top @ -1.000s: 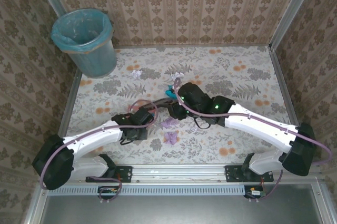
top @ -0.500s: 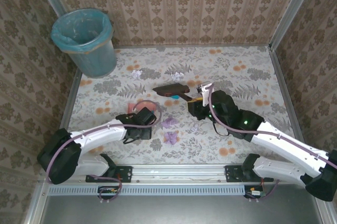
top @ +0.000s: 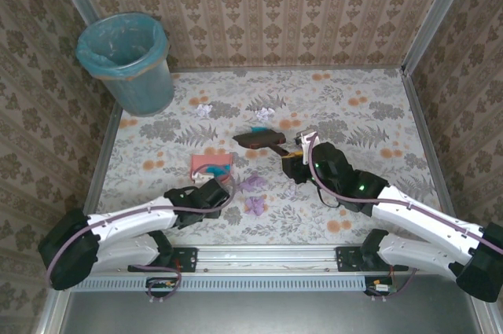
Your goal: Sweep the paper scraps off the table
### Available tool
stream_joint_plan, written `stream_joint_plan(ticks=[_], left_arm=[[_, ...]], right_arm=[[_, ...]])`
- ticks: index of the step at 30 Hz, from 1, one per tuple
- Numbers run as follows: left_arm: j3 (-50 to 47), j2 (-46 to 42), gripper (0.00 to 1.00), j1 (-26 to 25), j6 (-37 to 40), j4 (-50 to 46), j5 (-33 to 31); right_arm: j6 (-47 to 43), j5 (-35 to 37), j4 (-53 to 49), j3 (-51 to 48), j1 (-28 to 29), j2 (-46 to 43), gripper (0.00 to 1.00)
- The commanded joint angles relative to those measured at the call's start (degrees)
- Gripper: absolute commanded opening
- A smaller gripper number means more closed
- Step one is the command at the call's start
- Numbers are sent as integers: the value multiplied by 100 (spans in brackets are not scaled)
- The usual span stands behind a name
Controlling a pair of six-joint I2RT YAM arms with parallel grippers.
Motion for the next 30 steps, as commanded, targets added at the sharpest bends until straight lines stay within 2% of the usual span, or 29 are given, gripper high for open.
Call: stream_joint_plan(ticks=[1,7,11,15,26,30], left_arm=[[-118,-244,48,-69,-117,193,-339],[-134,-196,46,-68,-9,459,-381],[-179,-54,36,-68,-46,587,-433],[-177,93,21,-68,-99,656,-512],[75,345,0,-68,-126,508,-751],[249,289,0,-71,-150,226,-917]], right_arm=[[-32,132,484,-77,-43,-39,0],[-23,151,550,-152,-46,-40,0],[-15,167,601,-221,-41,-57,0],[-22,160,624,-236,-40,-40,0],[-30,296,712,-379,-54,-152,0],[-10,545,828,-520,-50,-261,0]])
